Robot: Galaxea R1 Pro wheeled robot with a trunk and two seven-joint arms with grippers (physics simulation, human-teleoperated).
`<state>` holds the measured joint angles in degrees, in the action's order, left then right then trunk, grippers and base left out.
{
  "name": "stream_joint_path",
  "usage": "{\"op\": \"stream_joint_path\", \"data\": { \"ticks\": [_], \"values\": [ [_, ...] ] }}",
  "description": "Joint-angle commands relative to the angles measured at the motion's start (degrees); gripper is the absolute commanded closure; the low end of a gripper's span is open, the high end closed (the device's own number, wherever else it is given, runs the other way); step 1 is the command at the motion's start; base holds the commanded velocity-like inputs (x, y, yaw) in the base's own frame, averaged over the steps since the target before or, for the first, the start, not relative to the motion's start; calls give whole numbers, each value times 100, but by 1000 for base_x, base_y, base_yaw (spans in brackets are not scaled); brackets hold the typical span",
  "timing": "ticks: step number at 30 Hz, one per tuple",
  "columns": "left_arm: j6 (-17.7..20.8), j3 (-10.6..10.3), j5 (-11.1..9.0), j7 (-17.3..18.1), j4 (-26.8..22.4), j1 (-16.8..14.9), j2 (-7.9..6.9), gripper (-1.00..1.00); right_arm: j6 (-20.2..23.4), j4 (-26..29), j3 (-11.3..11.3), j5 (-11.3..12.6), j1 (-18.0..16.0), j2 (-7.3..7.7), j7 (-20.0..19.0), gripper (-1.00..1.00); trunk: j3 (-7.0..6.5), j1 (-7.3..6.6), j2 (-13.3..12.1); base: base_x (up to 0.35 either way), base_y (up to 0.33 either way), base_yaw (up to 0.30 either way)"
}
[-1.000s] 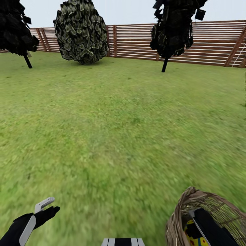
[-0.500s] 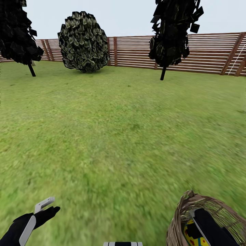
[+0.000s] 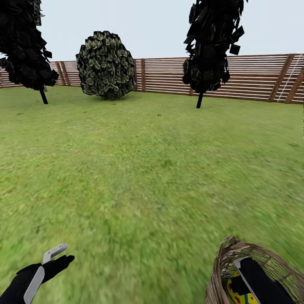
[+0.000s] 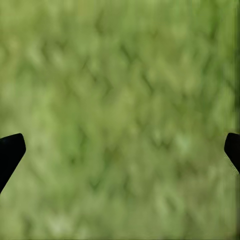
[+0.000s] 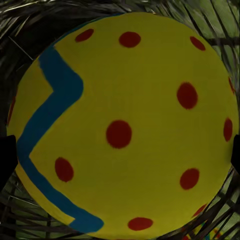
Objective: Take the three Easter eggs out of the wicker basket on the lawn in the garden, then place them on the lawn next to a single tree (choose any tree) so that all three eggs are next to the same tree and none are left in the basket.
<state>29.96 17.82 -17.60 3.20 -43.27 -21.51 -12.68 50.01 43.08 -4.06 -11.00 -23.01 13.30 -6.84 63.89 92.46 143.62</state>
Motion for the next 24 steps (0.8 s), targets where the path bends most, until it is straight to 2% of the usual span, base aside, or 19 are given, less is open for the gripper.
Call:
{"op": "stream_joint_path", "data": {
  "ticks": [1, 24],
  "values": [
    [36, 19, -7, 23, -6, -2, 3, -100, 26, 7, -19, -60, -2, 6, -54, 100, -18, -3, 0, 0, 0, 0],
    [28, 13, -7, 23, -6, -2, 3, -100, 26, 7, -25, -68, -2, 3, -54, 100, -527, -63, -30, -26, 0, 0]
  ]
}}
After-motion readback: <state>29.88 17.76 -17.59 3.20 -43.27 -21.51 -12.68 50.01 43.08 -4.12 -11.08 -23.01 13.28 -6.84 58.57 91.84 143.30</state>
